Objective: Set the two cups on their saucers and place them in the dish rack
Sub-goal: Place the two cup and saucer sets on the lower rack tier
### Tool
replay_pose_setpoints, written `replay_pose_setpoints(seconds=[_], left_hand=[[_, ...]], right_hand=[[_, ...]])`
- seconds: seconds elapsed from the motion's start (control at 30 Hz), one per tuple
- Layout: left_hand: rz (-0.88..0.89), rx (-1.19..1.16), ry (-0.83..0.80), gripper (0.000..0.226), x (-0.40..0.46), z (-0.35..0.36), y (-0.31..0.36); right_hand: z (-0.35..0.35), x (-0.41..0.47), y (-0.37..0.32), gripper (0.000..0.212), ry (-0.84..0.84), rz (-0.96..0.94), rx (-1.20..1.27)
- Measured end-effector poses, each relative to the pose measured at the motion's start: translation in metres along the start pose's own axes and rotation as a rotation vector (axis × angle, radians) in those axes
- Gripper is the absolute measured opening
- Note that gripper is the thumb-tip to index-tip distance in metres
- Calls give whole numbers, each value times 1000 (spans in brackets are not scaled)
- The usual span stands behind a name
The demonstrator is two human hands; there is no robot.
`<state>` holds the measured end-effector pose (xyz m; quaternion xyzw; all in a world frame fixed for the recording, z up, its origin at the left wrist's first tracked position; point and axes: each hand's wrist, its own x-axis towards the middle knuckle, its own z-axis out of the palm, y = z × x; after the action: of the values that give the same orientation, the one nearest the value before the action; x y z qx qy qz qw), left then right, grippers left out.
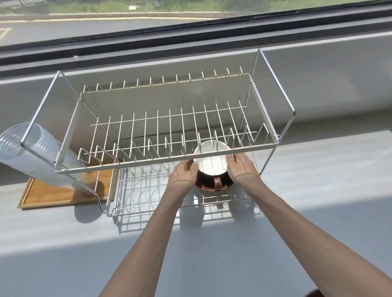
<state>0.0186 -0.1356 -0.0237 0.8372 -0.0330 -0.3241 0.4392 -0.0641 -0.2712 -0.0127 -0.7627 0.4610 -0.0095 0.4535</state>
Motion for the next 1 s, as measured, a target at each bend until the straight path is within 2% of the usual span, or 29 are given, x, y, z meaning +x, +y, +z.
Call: replay_pose_setpoints(seconds=[0.13,0.27,0.4,0.53,0.63,0.73,0.87,1.0], left_hand=[[50,81,-31,63,-30,-2,4],[124,236,-110,46,-56,-4,3],[238,620,-163,47,-85,-7,-4],[398,1063,-95,43,-112,-1,-15],[469,1229,-3,45,-128,11,-27],[582,1211,88,44,-142,26,-42],[740,1117,131,46,-161,50,-59],[751,1027,80,51,-184,81,-73]], right_hand=[[-7,-24,4,45,-68,-33,-133],[-15,-41,10,49,-142,-147,-289],[-26,-72,23,43,-137,-244,-452],[-37,-109,42,37,-40,-361,-703],[-42,-132,64,44,70,-435,-814],[-51,-150,86,48,141,-467,-819],[-65,-172,120,51,196,-444,-768],[-80,-197,159,52,254,-350,-688]])
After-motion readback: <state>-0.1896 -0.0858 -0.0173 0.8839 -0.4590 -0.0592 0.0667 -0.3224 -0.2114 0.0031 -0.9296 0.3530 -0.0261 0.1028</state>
